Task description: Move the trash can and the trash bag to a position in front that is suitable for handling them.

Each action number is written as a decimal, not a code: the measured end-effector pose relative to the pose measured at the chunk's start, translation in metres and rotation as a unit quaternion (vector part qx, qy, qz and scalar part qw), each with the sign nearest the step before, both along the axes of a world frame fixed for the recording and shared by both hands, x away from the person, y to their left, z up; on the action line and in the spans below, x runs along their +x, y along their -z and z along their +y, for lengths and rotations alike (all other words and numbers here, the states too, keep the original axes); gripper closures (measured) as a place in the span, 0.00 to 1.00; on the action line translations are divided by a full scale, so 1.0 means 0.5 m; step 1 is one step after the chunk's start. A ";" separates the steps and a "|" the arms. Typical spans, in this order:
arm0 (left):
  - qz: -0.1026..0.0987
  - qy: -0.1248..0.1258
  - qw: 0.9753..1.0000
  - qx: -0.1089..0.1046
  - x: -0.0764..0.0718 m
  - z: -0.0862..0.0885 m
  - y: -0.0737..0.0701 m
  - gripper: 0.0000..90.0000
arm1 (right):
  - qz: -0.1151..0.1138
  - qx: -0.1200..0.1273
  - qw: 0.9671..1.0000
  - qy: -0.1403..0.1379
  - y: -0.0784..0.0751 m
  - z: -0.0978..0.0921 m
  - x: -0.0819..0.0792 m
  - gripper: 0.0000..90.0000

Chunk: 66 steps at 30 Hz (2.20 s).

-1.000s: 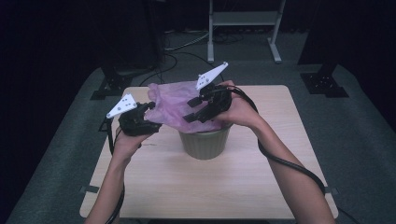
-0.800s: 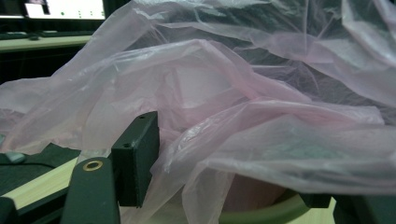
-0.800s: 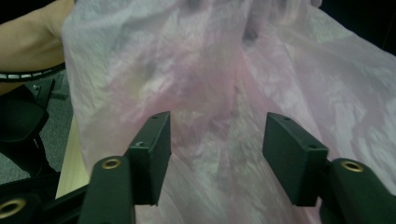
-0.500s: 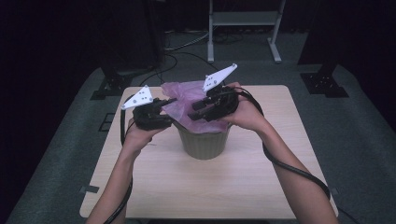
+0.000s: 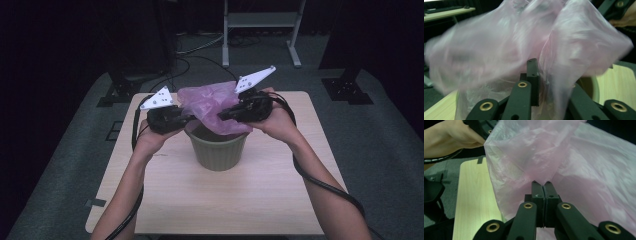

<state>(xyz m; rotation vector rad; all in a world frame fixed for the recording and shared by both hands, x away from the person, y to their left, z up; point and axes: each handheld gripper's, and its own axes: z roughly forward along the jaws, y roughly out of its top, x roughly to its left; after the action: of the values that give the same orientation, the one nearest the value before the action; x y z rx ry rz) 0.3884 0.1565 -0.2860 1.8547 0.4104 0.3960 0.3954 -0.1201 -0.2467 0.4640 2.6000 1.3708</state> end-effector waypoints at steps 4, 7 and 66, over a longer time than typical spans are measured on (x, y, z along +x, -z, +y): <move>-0.003 -0.006 1.000 0.014 0.001 0.005 -0.010 0.93 | 0.005 0.013 1.000 0.028 -0.002 -0.038 0.004 1.00; -0.003 -0.010 1.000 0.024 0.004 0.011 -0.018 0.93 | 0.009 0.024 0.999 0.048 -0.004 -0.070 0.007 1.00; 0.048 0.053 0.989 0.132 -0.100 0.060 0.030 0.87 | 0.079 0.029 0.995 0.058 0.098 -0.214 -0.049 0.81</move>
<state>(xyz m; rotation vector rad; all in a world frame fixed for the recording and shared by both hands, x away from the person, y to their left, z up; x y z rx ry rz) 0.3386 0.1864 -0.3007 2.1504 0.3357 0.2999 0.3709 -0.2268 -0.2958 0.7486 2.6134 1.4279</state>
